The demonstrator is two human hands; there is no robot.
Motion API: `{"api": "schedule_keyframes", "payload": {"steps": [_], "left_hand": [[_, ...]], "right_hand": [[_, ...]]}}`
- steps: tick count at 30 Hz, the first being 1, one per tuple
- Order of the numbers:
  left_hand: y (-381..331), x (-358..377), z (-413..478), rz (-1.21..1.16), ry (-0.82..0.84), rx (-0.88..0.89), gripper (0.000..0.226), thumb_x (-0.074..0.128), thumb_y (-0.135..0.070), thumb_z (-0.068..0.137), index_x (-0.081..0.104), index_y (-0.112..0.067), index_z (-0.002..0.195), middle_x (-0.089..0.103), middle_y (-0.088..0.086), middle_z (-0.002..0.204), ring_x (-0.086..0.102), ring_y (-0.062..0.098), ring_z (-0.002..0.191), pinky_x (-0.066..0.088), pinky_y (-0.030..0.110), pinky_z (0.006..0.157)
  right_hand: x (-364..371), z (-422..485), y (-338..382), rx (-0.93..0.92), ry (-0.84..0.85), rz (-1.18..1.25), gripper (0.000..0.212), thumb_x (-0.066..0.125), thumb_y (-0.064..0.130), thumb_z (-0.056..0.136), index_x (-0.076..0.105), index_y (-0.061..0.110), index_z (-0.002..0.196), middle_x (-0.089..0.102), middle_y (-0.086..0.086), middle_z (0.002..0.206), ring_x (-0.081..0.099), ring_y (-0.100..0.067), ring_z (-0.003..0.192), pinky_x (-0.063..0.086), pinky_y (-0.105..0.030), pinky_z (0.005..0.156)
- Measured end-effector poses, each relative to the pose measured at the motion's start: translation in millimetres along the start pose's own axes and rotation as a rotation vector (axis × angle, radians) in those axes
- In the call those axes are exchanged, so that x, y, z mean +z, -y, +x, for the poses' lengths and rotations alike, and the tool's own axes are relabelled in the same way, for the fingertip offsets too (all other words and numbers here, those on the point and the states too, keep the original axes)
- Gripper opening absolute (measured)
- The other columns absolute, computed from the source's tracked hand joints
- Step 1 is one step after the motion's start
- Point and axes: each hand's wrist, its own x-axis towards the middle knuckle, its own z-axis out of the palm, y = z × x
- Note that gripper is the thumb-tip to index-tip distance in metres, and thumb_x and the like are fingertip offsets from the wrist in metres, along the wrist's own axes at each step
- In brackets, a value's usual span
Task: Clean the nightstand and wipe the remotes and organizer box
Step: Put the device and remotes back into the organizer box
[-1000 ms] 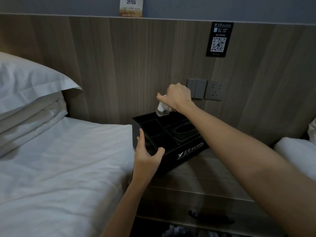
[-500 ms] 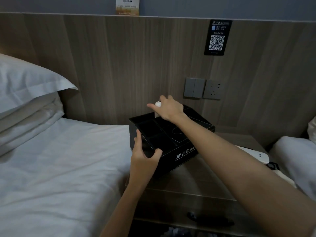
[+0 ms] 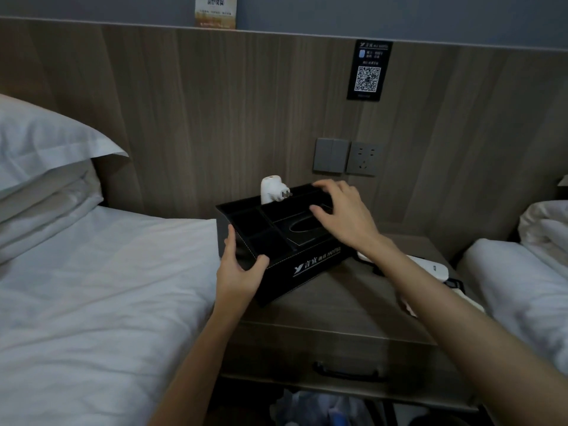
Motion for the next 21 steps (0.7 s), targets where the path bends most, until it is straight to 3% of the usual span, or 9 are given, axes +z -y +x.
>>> {"api": "schedule_keyframes", "payload": {"steps": [4,11,18,21], "left_hand": [[1.2,1.8,0.0,0.002,-0.006,0.005,0.083,0.067,-0.021,0.087,0.019,-0.038,0.152,0.042,-0.004,0.149,0.043,0.015,0.133,0.041,0.041,0.109],[-0.9,3.2,-4.8,-0.063,-0.023,0.013,0.077,0.066,-0.020,0.088,0.025,-0.040,0.150,0.050,-0.012,0.137,0.053,-0.003,0.107,0.045,0.027,0.097],[-4.4,4.5,-6.7,-0.083,-0.059,0.000,0.074,0.065,-0.014,0.089,0.030,-0.036,0.150,0.057,-0.012,0.126,0.055,-0.013,0.094,0.045,0.013,0.080],[-6.3,4.6,-8.5,-0.079,-0.067,-0.002,0.074,0.066,-0.015,0.089,0.030,-0.035,0.150,0.055,-0.014,0.124,0.054,-0.017,0.087,0.044,0.013,0.079]], "right_hand": [[-27.5,-31.4,-50.9,0.145,0.090,-0.055,0.055,0.062,0.035,0.090,0.040,0.026,0.139,0.047,-0.009,0.135,0.038,-0.032,0.126,0.039,-0.043,0.100],[-23.2,-55.0,-130.1,0.358,0.469,-0.232,0.073,0.065,0.050,0.084,0.036,0.024,0.145,0.044,-0.011,0.144,0.034,-0.033,0.135,0.035,-0.043,0.108],[-7.7,-63.3,-146.1,0.322,0.404,-0.275,0.063,0.066,0.029,0.087,0.037,0.026,0.143,0.047,-0.009,0.142,0.041,-0.034,0.130,0.039,-0.046,0.104],[-5.4,-60.6,-150.7,0.297,0.422,-0.231,0.060,0.069,0.023,0.086,0.041,0.025,0.140,0.048,-0.013,0.139,0.044,-0.035,0.128,0.039,-0.043,0.105]]}}
